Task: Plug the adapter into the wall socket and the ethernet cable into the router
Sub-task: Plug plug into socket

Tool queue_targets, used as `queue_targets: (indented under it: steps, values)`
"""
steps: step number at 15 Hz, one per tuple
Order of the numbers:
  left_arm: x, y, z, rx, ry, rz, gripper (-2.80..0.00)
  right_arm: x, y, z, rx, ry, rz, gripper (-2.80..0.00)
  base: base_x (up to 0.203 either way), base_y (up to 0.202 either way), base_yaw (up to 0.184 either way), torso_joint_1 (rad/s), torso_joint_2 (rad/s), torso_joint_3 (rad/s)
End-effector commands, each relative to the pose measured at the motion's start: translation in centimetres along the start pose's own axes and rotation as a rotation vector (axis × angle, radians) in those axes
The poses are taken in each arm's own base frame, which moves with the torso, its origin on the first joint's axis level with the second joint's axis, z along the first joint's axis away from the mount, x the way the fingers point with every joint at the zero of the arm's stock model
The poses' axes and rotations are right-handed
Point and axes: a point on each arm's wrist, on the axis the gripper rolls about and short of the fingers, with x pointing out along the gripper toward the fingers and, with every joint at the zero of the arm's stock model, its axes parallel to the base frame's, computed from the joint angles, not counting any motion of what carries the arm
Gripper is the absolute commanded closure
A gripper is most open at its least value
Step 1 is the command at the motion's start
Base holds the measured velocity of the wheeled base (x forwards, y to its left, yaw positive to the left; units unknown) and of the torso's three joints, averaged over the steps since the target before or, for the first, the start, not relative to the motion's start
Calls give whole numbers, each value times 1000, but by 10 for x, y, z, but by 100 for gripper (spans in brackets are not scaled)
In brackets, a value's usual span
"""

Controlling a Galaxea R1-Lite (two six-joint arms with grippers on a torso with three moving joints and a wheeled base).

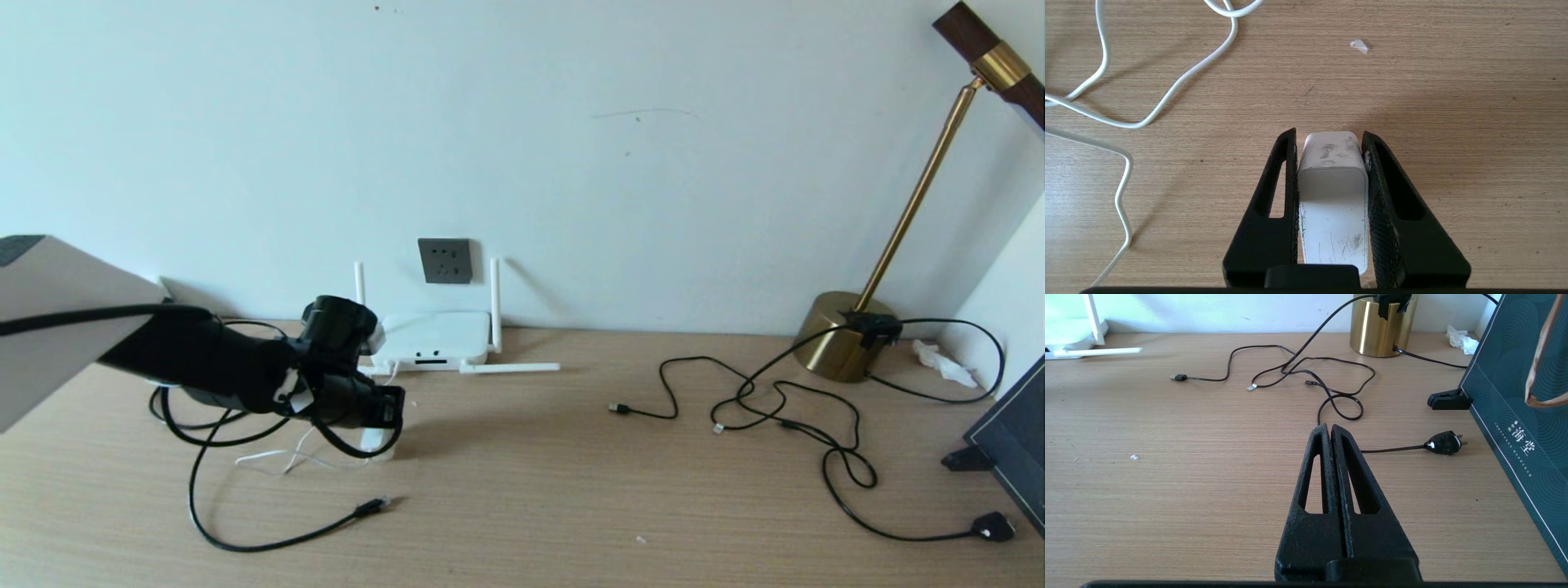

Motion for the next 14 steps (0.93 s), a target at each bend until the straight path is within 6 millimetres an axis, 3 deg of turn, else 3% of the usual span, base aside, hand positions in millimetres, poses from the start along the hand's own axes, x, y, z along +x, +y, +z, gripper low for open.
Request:
queue_targets:
  steps: [1, 2, 3, 7, 10, 14]
  values:
    - [7, 0, -1, 3, 14, 2, 0, 0, 0, 0, 0, 0, 0, 0, 0, 0, 0, 0, 0, 0]
    - [6, -1, 0, 2, 10, 2, -79, 0, 0, 0, 0, 0, -1, 0, 0, 0, 0, 0, 0, 0]
    - [7, -1, 0, 2, 9, 4, -280, 0, 0, 0, 0, 0, 0, 0, 0, 0, 0, 0, 0, 0]
    - [0, 0, 3, 5, -14, 38, -280, 0, 0, 0, 0, 0, 0, 0, 0, 0, 0, 0, 0, 0]
    - [-16, -2, 6, 12, -40, 33, -280, 0, 0, 0, 0, 0, -2, 0, 0, 0, 0, 0, 0, 0]
    - [-21, -8, -13, 75, 4, 27, -280, 0, 0, 0, 0, 0, 0, 0, 0, 0, 0, 0, 0, 0]
